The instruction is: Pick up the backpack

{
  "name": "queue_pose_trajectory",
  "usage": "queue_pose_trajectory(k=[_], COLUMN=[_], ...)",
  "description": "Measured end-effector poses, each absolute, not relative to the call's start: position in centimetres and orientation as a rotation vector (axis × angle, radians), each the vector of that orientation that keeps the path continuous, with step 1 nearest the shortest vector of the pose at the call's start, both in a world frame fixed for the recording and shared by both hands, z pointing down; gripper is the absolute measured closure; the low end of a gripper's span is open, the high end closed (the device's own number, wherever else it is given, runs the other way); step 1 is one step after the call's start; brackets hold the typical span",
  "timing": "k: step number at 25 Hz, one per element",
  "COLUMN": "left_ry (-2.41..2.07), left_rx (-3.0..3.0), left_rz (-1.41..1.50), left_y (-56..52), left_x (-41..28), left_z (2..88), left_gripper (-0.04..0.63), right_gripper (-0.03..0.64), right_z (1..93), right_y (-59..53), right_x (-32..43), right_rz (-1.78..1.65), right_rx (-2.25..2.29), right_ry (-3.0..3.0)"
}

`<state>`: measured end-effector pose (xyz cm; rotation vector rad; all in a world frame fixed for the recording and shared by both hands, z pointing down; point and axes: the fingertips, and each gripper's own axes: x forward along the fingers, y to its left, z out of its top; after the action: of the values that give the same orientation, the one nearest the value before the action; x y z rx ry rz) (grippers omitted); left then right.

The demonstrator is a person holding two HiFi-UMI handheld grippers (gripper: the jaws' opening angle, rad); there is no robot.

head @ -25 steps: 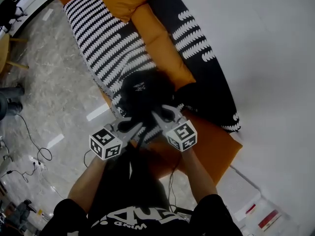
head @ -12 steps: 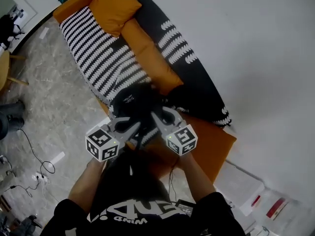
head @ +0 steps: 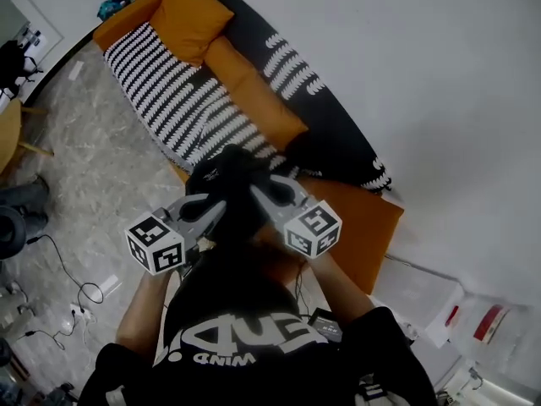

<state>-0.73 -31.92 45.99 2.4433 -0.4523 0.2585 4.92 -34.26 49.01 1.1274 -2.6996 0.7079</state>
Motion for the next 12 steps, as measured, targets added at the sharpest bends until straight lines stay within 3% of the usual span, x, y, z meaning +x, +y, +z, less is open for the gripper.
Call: queue_pose_trajectory(k=[12], left_ry=[-0.435], left_rx=[2.513], left_rz=[0.145], left_y=[-27.6], left_x=[-5.4], left_z=[39.9], left_gripper=[0.586], right_gripper=[0.551], right_z=[42.3], right_y=[-28.7], right_x=[1.4], right_rz=[0.762], right_rx=[1.199], right_ry=[-2.803])
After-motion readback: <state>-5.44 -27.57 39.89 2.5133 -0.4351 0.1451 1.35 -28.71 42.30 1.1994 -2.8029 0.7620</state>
